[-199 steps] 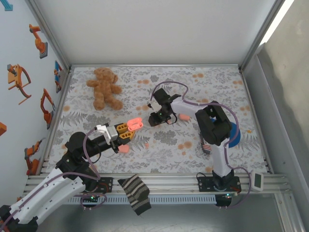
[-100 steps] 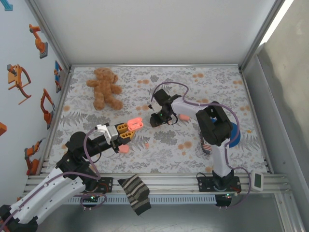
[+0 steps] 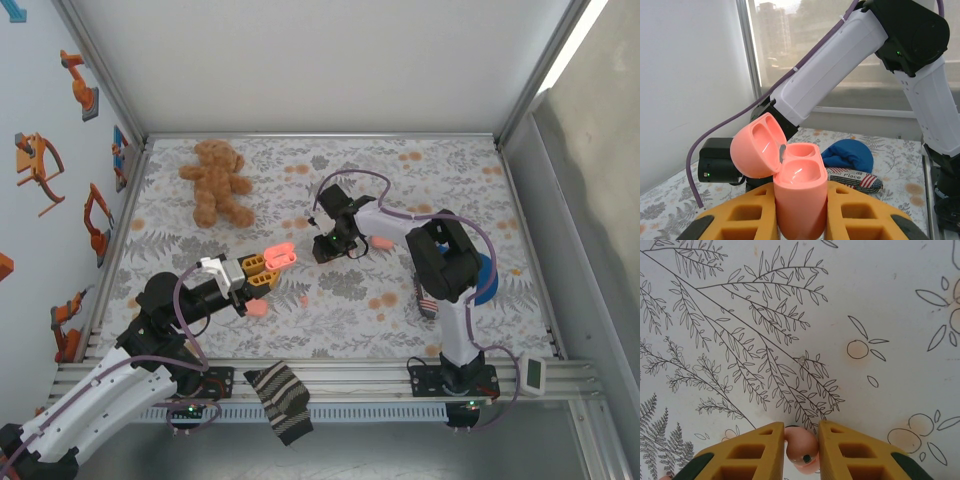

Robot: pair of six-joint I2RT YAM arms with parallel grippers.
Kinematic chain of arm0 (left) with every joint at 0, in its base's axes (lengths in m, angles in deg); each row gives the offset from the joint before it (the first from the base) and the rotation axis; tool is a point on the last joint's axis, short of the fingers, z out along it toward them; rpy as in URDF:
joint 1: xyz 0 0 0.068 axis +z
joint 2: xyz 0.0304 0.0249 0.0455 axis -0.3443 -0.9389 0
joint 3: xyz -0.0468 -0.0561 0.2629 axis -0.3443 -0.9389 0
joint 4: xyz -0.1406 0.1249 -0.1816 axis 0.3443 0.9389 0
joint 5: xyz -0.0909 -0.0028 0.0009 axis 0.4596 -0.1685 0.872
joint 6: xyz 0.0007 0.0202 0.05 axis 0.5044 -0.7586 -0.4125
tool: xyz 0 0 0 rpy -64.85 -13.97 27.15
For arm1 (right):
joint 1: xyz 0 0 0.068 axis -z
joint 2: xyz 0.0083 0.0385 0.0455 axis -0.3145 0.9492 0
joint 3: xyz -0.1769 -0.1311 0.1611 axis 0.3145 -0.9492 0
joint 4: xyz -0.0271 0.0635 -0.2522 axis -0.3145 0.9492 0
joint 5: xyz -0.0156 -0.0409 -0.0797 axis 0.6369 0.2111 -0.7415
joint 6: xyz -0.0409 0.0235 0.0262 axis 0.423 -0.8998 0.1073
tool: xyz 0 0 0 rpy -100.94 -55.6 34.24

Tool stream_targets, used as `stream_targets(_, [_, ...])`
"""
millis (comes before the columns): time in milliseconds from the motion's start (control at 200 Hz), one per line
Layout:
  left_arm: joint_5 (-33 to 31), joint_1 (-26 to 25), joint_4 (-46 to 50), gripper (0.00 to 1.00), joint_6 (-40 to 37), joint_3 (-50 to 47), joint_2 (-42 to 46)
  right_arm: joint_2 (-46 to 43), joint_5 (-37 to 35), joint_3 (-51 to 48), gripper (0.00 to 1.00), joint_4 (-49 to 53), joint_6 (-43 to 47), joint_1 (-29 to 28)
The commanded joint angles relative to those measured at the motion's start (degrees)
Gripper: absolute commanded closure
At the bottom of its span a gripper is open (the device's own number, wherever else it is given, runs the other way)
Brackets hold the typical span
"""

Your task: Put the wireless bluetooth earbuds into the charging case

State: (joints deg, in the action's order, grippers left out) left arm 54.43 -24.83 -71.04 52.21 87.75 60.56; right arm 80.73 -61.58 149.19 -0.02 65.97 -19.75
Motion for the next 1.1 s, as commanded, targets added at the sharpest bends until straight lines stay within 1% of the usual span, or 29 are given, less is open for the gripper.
stream_targets(0, [-0.3, -0.4, -1.6, 0.97, 0.5, 0.2, 0.3, -1.4, -1.7, -0.8, 0.80, 3.8, 0.5, -0.4])
stream_targets(225, [-0.7, -0.3, -1.5, 0.97, 0.4, 0.3, 0.4, -2.5, -1.8, -0.9, 0.83, 3.0, 0.3, -0.4])
stream_targets(426, [-1.0, -0.3, -1.4, 0.97, 0.2, 0.3, 0.4, -3.7, -2.0, -0.8, 0.84, 2.7, 0.3, -0.4])
stream_targets(571, [-2.2, -0.3, -1.2, 0.97, 0.2, 0.2, 0.4, -5.9, -3.6, -1.3, 0.84, 2.3, 0.3, -0.4])
stream_targets(756, [-3.6, -0.3, -1.9, 0.96, 1.7, -0.8, 0.5, -11.5, -6.9, -3.3, 0.84, 1.0, 0.3, -0.4])
stream_targets(936, [-4.9, -0.3, -5.5, 0.96, 4.0, -1.9, 0.2, -18.4, -10.5, -5.4, 0.84, 0.2, 0.7, -0.3])
stream_targets(1097, [-5.9, -0.3, -7.6, 0.97, 4.9, -3.0, -0.1, -24.9, -12.3, -6.9, 0.84, -0.3, 0.8, -0.3])
